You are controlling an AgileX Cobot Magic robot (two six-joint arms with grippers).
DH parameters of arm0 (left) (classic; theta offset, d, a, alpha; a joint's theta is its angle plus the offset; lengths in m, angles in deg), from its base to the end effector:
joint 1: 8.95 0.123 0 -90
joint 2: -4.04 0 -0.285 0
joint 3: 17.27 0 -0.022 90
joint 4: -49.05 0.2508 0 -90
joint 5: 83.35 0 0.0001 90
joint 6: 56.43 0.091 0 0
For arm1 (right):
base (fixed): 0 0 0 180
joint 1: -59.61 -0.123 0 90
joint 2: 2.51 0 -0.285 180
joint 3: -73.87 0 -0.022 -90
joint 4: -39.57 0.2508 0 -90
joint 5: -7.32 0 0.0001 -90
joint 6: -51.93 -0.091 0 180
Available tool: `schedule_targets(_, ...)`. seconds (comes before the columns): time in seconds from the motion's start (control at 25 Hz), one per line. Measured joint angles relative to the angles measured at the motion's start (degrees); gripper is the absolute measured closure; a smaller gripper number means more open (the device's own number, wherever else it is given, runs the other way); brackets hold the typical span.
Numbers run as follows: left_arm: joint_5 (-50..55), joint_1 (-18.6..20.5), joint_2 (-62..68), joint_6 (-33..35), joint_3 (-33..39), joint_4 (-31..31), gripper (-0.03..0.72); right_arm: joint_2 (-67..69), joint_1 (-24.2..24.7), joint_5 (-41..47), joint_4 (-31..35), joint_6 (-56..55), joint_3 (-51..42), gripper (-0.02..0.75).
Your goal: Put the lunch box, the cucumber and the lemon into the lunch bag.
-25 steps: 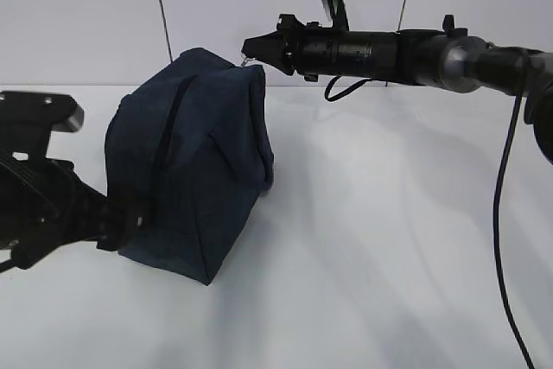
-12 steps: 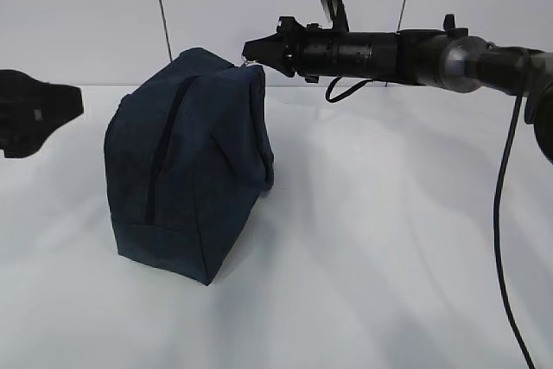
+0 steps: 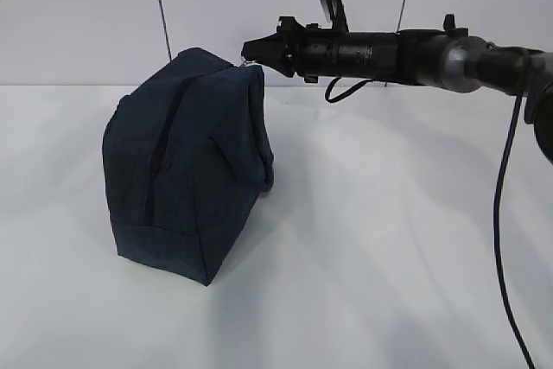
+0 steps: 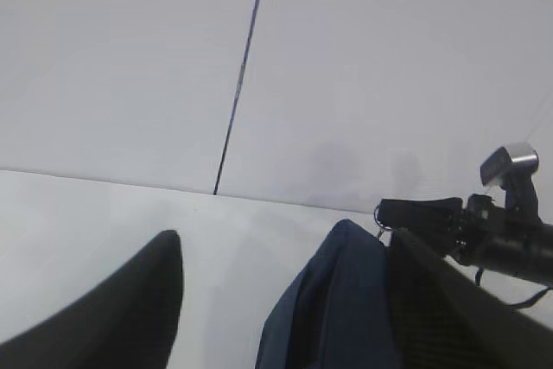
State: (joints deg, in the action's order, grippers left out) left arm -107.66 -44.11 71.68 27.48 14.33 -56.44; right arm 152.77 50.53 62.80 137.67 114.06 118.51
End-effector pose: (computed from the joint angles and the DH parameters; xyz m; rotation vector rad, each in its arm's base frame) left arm 0.2030 -0.0989 0.3448 -0.0888 1.8394 -0.3361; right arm 0.5346 0.1607 0.1661 -0.2424 1.8796 1.4462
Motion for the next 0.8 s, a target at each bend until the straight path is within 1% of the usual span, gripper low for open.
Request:
schedule_targets(0.24, -1.0, 0.0, 3.5, -3.2, -2.0, -0.4, 0.214, 0.0, 0.0, 0.4, 0.0, 0.0, 0.0, 0.717)
schedule_targets(0.32, -0.1, 0.0, 4.7, -6.0, -2.0, -0.6, 0.218, 0.0, 0.0, 0.5, 0.0, 0.0, 0.0, 0.717)
schedule_targets(0.4, 2.2, 0.8, 6.1, -9.2, -2.1, -0.6, 0.22, 0.0, 0.0, 0.5, 0.0, 0.0, 0.0, 0.717)
schedule_targets(0.48, 7.1, 2.7, 7.4, -12.5, -2.1, -0.6, 0.228, 0.0, 0.0, 0.6, 0.0, 0.0, 0.0, 0.717)
schedule_targets(0.56, 12.6, 5.4, 8.7, -14.3, -2.1, -0.6, 0.241, 0.0, 0.0, 0.7, 0.0, 0.0, 0.0, 0.717)
schedule_targets(0.8, 29.8, 13.3, 11.6, -15.6, -2.1, 1.0, 0.261, 0.0, 0.0, 0.8, 0.0, 0.0, 0.0, 0.717)
